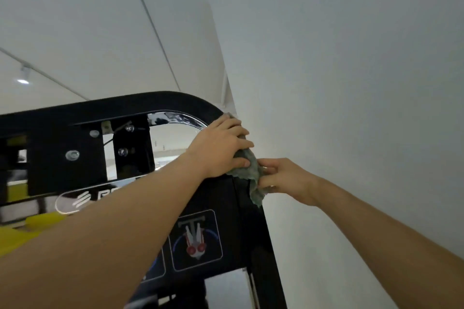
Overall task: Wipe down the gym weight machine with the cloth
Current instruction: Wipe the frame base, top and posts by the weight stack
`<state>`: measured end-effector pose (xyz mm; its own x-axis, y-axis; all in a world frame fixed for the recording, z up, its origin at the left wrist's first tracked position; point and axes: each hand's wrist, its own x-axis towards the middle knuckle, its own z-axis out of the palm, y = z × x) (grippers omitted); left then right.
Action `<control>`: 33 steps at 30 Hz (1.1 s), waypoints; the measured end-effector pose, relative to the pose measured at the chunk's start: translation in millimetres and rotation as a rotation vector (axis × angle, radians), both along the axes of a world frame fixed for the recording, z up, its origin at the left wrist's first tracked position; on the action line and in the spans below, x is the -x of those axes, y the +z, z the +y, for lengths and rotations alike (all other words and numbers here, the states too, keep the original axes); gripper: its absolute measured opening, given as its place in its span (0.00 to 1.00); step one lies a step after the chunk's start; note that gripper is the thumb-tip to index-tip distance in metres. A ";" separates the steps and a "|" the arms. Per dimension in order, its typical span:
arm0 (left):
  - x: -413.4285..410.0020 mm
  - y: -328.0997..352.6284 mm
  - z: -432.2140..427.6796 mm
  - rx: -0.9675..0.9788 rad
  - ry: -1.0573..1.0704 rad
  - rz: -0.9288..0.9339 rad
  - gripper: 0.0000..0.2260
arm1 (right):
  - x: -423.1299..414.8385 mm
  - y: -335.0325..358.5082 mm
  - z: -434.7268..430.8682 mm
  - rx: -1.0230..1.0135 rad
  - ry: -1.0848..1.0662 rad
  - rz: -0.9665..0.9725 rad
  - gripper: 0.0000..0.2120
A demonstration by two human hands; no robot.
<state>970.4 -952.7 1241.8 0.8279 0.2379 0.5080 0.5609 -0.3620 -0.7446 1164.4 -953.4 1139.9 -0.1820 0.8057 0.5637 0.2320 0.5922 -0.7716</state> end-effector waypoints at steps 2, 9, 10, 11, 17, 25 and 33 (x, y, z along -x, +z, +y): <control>0.8 -17.4 1.6 0.009 -0.019 -0.026 0.23 | -1.6 -11.9 -2.5 0.039 0.021 0.066 0.15; 5.0 -78.2 2.3 -0.055 -0.071 -0.173 0.26 | -0.2 -46.7 -5.6 0.108 0.114 0.255 0.14; 5.9 -86.1 1.4 -0.069 -0.075 -0.199 0.26 | 0.9 -48.8 -6.9 0.097 0.120 0.267 0.15; 7.2 -93.5 0.5 -0.082 -0.076 -0.226 0.27 | 2.8 -50.2 -7.8 0.070 0.118 0.267 0.16; 26.0 -113.1 5.7 -0.203 -0.059 -0.320 0.26 | 29.4 -43.0 -15.7 -0.312 -0.104 0.109 0.22; 53.9 -58.1 -17.7 0.041 0.177 -0.501 0.22 | 45.6 2.2 -0.9 -0.661 -0.460 -0.180 0.32; 80.4 16.3 -31.3 0.377 0.500 -0.260 0.26 | 83.2 27.1 1.7 -1.017 -0.626 -0.632 0.21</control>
<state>890.0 -984.0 1258.1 0.4345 0.7606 0.4825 0.8720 -0.2211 -0.4367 1081.2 -951.6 1167.0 -0.3888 0.1269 0.9126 0.8209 0.4974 0.2806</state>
